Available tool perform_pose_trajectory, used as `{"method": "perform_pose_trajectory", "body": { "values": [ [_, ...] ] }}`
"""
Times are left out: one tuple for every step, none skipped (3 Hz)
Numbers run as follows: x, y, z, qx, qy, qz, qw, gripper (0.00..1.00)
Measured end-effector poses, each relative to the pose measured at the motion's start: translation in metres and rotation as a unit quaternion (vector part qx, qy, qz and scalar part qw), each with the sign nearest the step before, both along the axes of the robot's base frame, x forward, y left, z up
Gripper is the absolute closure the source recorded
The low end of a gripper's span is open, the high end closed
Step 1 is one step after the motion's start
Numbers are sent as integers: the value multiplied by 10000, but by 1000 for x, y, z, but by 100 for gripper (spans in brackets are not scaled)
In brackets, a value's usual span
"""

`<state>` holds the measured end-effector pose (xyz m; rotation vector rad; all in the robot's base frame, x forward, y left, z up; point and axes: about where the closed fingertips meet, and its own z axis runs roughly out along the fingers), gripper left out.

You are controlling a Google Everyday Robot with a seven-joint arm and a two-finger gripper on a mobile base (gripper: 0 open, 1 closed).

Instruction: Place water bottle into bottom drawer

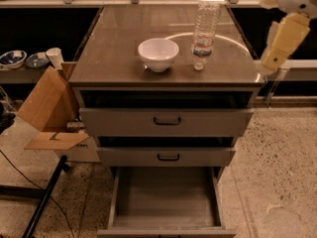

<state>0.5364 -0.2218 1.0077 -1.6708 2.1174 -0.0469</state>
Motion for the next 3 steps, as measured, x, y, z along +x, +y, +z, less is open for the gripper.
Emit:
{"method": "perform_pose_trajectory", "body": {
  "values": [
    [31,-3,3,271,-135,-210,9993,0],
    [54,1,0,608,-283,-629,9958,0],
    [75,16,-11,830,-318,-1038,9906,0]
  ]
}}
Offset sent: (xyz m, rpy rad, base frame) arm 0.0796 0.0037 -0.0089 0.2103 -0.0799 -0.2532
